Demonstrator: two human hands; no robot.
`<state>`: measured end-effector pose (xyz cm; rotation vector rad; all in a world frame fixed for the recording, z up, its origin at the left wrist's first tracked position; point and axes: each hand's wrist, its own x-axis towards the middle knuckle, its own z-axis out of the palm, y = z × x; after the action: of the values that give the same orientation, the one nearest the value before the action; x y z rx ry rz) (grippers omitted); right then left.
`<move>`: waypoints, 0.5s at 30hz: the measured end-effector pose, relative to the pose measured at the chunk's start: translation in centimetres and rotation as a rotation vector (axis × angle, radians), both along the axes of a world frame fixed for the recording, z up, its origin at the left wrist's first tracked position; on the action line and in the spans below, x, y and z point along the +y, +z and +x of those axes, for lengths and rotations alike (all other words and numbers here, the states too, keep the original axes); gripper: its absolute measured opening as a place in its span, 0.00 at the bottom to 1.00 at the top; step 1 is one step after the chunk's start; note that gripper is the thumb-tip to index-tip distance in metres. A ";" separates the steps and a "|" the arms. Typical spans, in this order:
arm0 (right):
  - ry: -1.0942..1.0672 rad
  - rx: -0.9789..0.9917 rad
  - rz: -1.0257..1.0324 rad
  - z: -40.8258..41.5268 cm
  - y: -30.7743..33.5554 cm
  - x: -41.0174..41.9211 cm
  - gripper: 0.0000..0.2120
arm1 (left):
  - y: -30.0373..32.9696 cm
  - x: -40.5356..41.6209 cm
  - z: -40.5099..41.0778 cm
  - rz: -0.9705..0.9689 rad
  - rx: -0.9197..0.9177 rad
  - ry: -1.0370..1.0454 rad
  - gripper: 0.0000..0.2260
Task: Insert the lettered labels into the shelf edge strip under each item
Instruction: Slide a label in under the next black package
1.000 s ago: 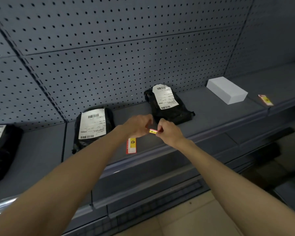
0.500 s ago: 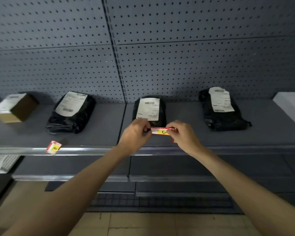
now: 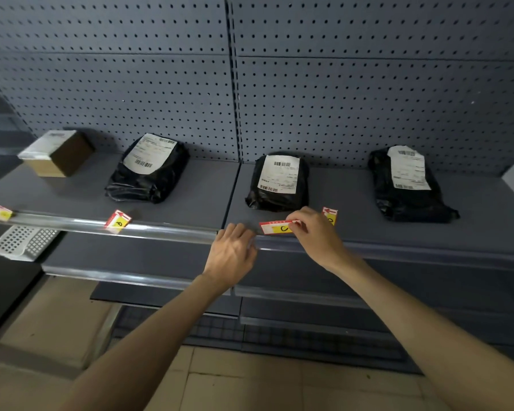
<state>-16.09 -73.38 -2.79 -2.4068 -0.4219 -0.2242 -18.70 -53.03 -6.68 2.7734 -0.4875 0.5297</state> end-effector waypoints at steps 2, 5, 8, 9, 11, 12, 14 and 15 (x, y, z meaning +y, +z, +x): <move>-0.001 0.010 -0.026 -0.2 -0.3 -0.3 0.08 | -0.2 -0.2 0.0 0.008 0.026 0.007 0.07; -0.011 0.021 -0.048 -0.1 -0.6 -0.5 0.07 | -0.4 -0.4 0.0 0.012 0.036 0.011 0.08; -0.010 0.019 -0.058 0.1 -0.9 -0.2 0.07 | -0.4 -0.5 -0.2 0.013 0.032 0.015 0.09; -0.006 0.018 -0.063 0.1 -0.9 -0.1 0.07 | -0.4 -0.5 -0.1 0.018 0.030 0.017 0.09; 0.001 0.019 -0.071 0.1 -1.1 0.2 0.07 | -0.3 -0.4 0.2 0.035 0.032 0.018 0.09; 0.003 0.017 -0.075 0.1 -1.1 0.3 0.07 | -0.4 -0.4 0.3 0.045 0.041 0.018 0.09; 0.006 0.004 -0.091 0.0 -1.2 0.4 0.06 | -0.7 -0.4 0.2 0.084 0.068 0.022 0.08; 0.009 -0.002 -0.100 0.0 -1.1 0.5 0.06 | -1.0 -0.3 0.0 0.101 0.076 0.022 0.08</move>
<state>-16.04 -72.92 -3.89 -2.5026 -0.4545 -0.2064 -18.69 -53.38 -7.68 2.8856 -0.4791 0.4143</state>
